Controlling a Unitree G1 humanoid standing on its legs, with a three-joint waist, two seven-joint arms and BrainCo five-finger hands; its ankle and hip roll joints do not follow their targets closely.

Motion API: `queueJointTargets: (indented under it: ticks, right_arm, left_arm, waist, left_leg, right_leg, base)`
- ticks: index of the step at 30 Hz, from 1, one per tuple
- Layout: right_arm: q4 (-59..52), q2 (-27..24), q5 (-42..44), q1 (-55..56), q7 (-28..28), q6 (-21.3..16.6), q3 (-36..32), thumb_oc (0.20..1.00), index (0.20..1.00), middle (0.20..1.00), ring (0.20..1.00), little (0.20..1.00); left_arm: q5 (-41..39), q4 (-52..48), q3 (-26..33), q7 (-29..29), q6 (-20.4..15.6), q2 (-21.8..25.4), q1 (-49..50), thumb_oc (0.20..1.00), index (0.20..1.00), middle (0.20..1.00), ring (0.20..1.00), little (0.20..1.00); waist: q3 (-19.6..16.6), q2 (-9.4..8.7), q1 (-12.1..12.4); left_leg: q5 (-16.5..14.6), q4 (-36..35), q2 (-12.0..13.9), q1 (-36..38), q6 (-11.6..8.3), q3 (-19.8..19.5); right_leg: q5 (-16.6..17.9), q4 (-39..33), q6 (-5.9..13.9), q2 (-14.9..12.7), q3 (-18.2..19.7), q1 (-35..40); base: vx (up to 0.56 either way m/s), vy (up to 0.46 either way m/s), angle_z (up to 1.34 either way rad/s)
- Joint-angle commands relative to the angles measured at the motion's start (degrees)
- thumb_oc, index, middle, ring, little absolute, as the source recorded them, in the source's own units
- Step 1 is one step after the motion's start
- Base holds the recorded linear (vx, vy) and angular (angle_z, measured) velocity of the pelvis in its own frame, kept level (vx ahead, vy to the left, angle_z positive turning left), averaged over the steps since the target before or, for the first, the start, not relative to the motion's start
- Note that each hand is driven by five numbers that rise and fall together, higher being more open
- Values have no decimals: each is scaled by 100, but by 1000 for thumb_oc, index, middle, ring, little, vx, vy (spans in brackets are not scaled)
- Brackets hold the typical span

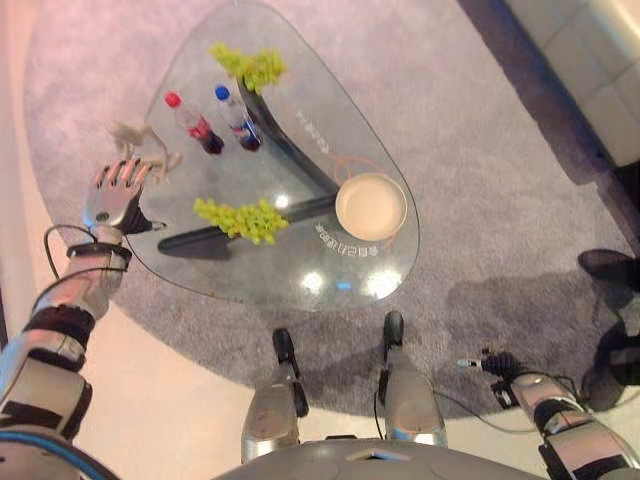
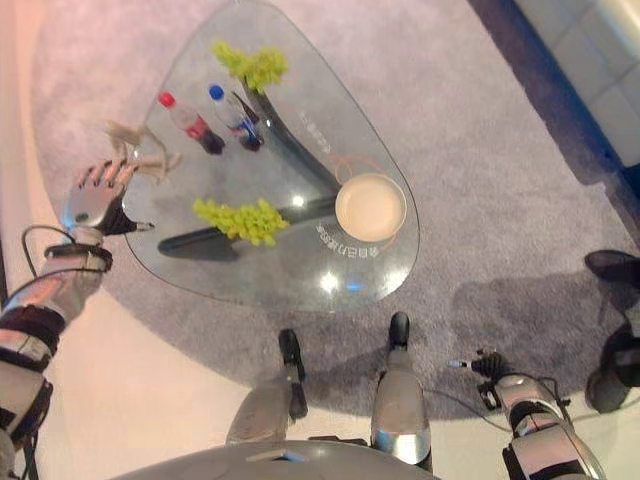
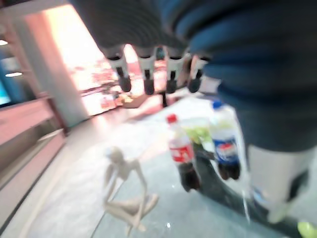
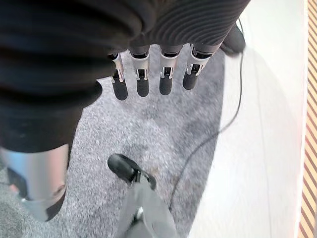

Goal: Pick up fruits into the plate

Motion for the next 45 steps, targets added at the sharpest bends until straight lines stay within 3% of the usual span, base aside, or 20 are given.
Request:
queueJointTargets:
  ticks: [1, 5, 10, 23, 33, 38, 45]
  right_arm:
    - [-145, -340, -197, -90, 4, -192, 398, 1000, 1000, 1000, 1000, 1000]
    - [-244, -603, 77, -192, -31, -206, 296, 1000, 1000, 1000, 1000, 1000]
    - [-237, -843, 5, -195, -20, -240, 92, 1000, 1000, 1000, 1000, 1000]
    - [-688, -918, 276, -195, 36, -585, 183, 1000, 1000, 1000, 1000, 1000]
    - [-933, -781, 322, -14, 4, -582, 373, 1000, 1000, 1000, 1000, 1000]
    - [-814, -650, 366, 106, -54, -720, 419, 1000, 1000, 1000, 1000, 1000]
    - [-873, -544, 446, 96, -118, -767, 499, 1000, 1000, 1000, 1000, 1000]
  left_arm:
    - [435, 505, -364, 158, 305, 507, -525, 1000, 1000, 1000, 1000, 1000]
    - [674, 671, -573, 294, 272, 578, -743, 1000, 1000, 1000, 1000, 1000]
    - [881, 687, -853, 334, -104, 676, -933, 1000, 1000, 1000, 1000, 1000]
    - [581, 730, -1399, 624, -306, 679, -1595, 1000, 1000, 1000, 1000, 1000]
    - [298, 867, -987, 1262, 317, 616, -1915, 1000, 1000, 1000, 1000, 1000]
    - [150, 1163, -925, 1188, 393, 507, -2226, 1000, 1000, 1000, 1000, 1000]
    - [-330, 1459, -1036, 668, 427, 349, -2696, 1000, 1000, 1000, 1000, 1000]
  waist:
    - [116, -179, -90]
    - [333, -258, -137]
    - [513, -297, -205]
    - [531, -295, -391]
    - [531, -408, -474]
    - [531, -512, -509]
    - [531, -645, -563]
  left_leg:
    - [-401, 492, -402, -807, 243, -380]
    - [-386, 743, -425, -1184, 241, -386]
    - [-398, 988, -468, -1534, 250, -381]
    - [-428, 1479, -575, -2531, 274, -326]
    - [-503, 1804, -544, -3034, 285, -310]
    - [-508, 1866, -517, -3155, 271, -313]
    - [-544, 2000, -475, -3317, 255, -300]
  right_leg:
    - [-635, 887, -112, 306, 586, -650]
    - [-632, 1170, -126, 356, 594, -1074]
    - [-616, 1371, -142, 389, 591, -1441]
    - [-629, 1776, -196, 441, 618, -2425]
    - [-730, 2116, -264, 535, 676, -2943]
    - [-735, 2172, -278, 570, 670, -3053]
    - [-700, 2216, -279, 593, 626, -3181]
  base:
    - [-73, -22, 0]
    - [-59, -12, -3]
    - [-18, 2, -2]
    - [-3, 24, -3]
    - [5, 6, -1]
    - [2, -8, 0]
    - [7, -28, 2]
